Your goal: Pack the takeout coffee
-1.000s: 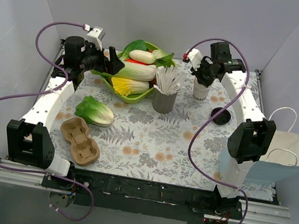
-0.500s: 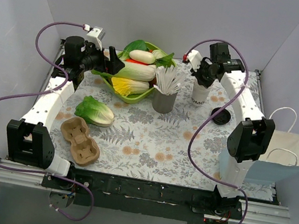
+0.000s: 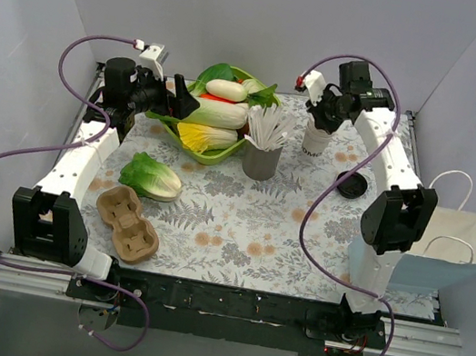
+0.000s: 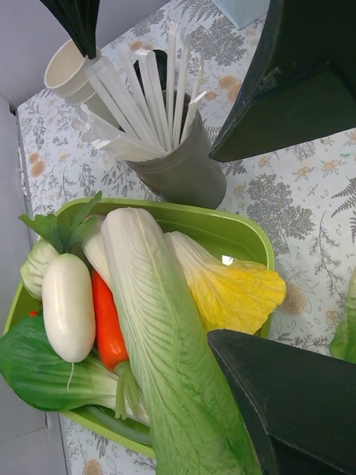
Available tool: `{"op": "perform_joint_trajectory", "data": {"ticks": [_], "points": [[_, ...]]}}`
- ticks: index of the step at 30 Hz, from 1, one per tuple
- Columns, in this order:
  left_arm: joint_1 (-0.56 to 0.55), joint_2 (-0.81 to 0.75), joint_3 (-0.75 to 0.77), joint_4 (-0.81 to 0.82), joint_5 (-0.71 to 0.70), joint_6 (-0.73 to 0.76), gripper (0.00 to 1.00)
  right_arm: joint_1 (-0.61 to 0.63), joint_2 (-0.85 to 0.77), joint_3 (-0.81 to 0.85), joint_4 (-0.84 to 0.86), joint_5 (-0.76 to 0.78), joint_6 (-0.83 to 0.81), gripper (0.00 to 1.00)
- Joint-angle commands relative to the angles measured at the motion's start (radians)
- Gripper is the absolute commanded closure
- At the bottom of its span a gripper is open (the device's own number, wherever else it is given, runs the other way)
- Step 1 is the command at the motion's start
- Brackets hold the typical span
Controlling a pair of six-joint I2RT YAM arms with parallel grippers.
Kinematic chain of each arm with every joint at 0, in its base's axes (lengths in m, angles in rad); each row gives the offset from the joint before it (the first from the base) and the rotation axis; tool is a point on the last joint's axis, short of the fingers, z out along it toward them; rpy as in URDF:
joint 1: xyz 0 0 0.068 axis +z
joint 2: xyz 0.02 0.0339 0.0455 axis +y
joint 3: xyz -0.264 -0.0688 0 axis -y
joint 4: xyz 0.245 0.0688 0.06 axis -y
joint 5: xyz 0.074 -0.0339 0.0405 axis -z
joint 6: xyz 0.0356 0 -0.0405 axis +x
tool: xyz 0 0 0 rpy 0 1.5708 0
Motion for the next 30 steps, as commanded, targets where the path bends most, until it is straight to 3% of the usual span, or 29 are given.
{"op": "perform_joint_trajectory", "data": {"ticks": [1,2,3,4,5,6,7,8,9,11,13,14,15,16,19,20,21,22,23,24,25,26,27,28,29,30], "points": [[0.004,-0.014,0.008,0.012,0.011,-0.002,0.02,0.071,-0.069,-0.131,0.091,0.199,-0.097,0.99],[0.004,-0.015,0.008,0.012,0.013,-0.003,0.02,-0.015,-0.072,-0.089,0.056,-0.086,0.005,0.99],[0.004,-0.014,0.005,0.010,0.014,-0.003,0.02,-0.051,-0.051,-0.019,0.016,-0.190,0.077,0.99],[0.004,-0.014,0.005,0.010,0.017,-0.005,0.02,-0.034,-0.040,-0.014,0.017,-0.129,0.063,0.99],[0.004,-0.014,0.004,0.010,0.017,-0.005,0.02,0.066,-0.068,-0.100,0.075,0.186,-0.108,0.99],[0.004,-0.015,0.004,0.010,0.017,-0.008,0.02,0.078,-0.085,-0.163,0.121,0.229,-0.115,0.99],[0.004,-0.015,0.002,0.012,0.019,-0.011,0.02,0.044,-0.088,-0.051,0.099,0.109,-0.064,0.99],[0.004,-0.012,0.004,0.010,0.025,-0.010,0.02,-0.041,-0.042,0.023,0.006,-0.153,0.066,0.99],[0.004,-0.012,0.004,0.012,0.025,-0.011,0.02,-0.019,-0.027,0.054,-0.007,-0.082,0.022,0.99],[0.004,-0.012,0.005,0.012,0.020,-0.011,0.02,0.080,-0.077,-0.120,0.123,0.247,-0.123,0.99],[0.004,-0.009,0.010,0.010,0.025,-0.014,0.02,-0.009,-0.070,-0.003,0.041,-0.064,0.034,0.99],[0.004,-0.005,0.011,0.012,0.031,-0.014,0.02,-0.014,-0.028,0.069,0.019,-0.055,0.061,0.99],[0.004,-0.003,0.014,0.010,0.031,-0.016,0.02,0.033,-0.023,0.027,0.031,0.096,-0.083,0.99],[0.002,-0.003,0.015,0.012,0.031,-0.019,0.02,0.073,-0.029,-0.030,0.067,0.228,-0.120,0.99],[0.002,0.003,0.016,0.012,0.042,-0.025,0.02,-0.072,0.007,0.165,-0.024,-0.221,0.132,0.99],[0.002,0.003,0.016,0.012,0.045,-0.026,0.02,-0.015,0.004,0.149,-0.009,0.009,0.046,0.99],[0.002,0.002,0.013,0.013,0.048,-0.028,0.02,0.037,-0.020,-0.038,0.029,0.184,-0.052,0.99],[0.002,0.002,0.010,0.015,0.048,-0.029,0.02,0.054,-0.057,-0.070,0.099,0.140,-0.077,0.99],[0.002,0.003,0.008,0.015,0.049,-0.032,0.02,-0.035,-0.045,-0.016,0.045,-0.059,0.000,0.99],[0.002,0.005,0.007,0.015,0.052,-0.033,0.02,-0.086,-0.018,0.143,-0.015,-0.205,0.089,0.99],[0.002,0.005,0.007,0.015,0.054,-0.033,0.02,-0.088,0.021,0.167,-0.055,-0.032,0.037,0.99],[0.002,0.005,0.005,0.016,0.052,-0.033,0.02,0.011,0.015,0.122,-0.038,0.149,-0.061,0.99],[0.002,0.005,0.005,0.019,0.049,-0.034,0.02,0.037,0.000,0.036,0.010,0.230,-0.088,0.99],[0.002,0.005,0.001,0.021,0.049,-0.034,0.02,-0.035,-0.006,0.101,-0.053,-0.064,-0.060,0.99],[0.002,0.008,-0.001,0.022,0.049,-0.036,0.02,-0.084,0.009,0.164,-0.076,-0.220,0.096,0.99],[0.002,0.009,0.002,0.022,0.054,-0.037,0.02,-0.086,0.019,0.189,-0.081,-0.217,0.099,0.99]]}}
